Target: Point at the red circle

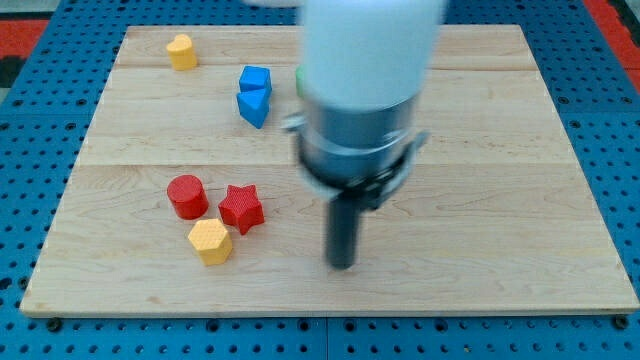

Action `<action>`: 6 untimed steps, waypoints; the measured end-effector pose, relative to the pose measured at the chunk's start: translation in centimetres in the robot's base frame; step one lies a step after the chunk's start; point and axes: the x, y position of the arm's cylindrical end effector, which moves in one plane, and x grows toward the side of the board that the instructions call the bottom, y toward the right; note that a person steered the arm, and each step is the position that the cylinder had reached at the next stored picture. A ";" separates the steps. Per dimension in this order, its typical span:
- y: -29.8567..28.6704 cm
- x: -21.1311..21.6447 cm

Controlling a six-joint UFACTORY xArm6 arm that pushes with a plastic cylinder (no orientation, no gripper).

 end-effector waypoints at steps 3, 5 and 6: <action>-18.0 -3.3; -13.5 -5.8; -14.3 -8.8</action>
